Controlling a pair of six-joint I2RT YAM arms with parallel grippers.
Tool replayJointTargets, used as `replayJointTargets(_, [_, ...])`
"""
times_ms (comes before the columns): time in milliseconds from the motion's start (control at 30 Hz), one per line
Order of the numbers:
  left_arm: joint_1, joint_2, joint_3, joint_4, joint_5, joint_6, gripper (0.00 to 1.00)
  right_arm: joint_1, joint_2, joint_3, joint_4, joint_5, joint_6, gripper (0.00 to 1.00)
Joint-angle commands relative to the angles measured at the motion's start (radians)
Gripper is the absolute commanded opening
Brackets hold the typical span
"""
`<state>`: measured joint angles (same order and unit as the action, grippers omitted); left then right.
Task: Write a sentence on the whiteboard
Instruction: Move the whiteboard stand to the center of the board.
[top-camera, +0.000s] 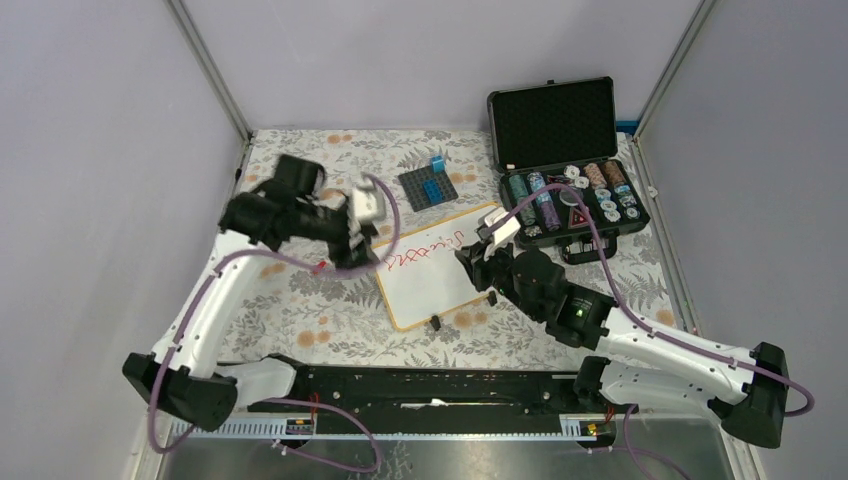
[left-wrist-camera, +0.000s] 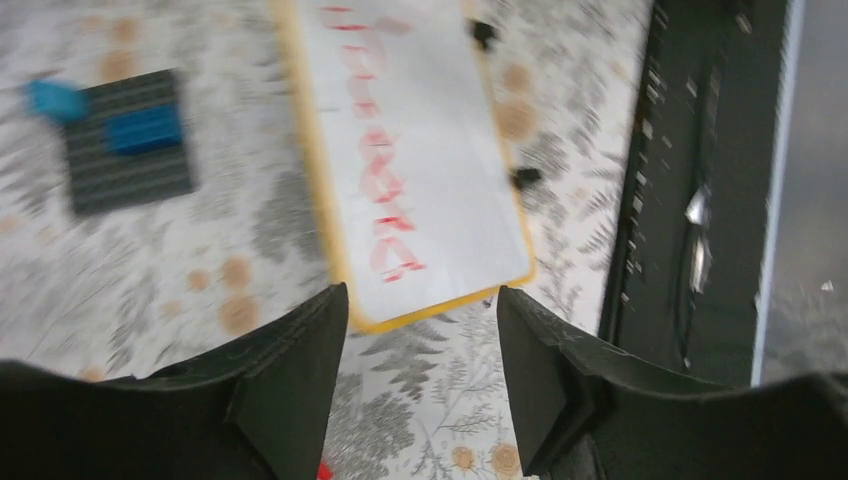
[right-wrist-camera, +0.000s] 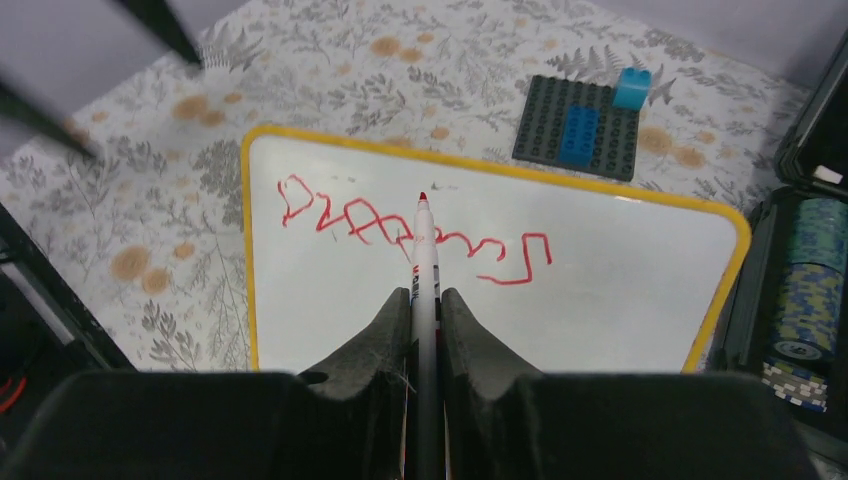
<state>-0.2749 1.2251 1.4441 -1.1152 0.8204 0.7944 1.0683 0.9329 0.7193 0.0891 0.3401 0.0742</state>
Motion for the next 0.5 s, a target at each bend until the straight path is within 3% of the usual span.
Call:
replayJointTargets(0, [-0.302,-0.082,-0.167,0.036,-0.173,0.127,0.61,-0.021,-0.021,0.079,0.012,0.073,0.036,0.0])
replayJointTargets(200, [-0.738,0.026,-0.268,0.207,-0.486,0.126,0.57,-0.03,-0.011,0.105,0.001,0.099,0.033,0.0])
replayJointTargets(367, [-0.925,0.17,-0.324,0.283,-0.583,0.176,0.5,-0.033,-0.021,0.134,-0.022,0.118,0.037,0.0])
replayJointTargets(467, [-0.956,0.277,-0.323,0.343,-0.654,0.193,0.43,-0.033,-0.027,0.142,-0.037,0.123,0.033,0.0])
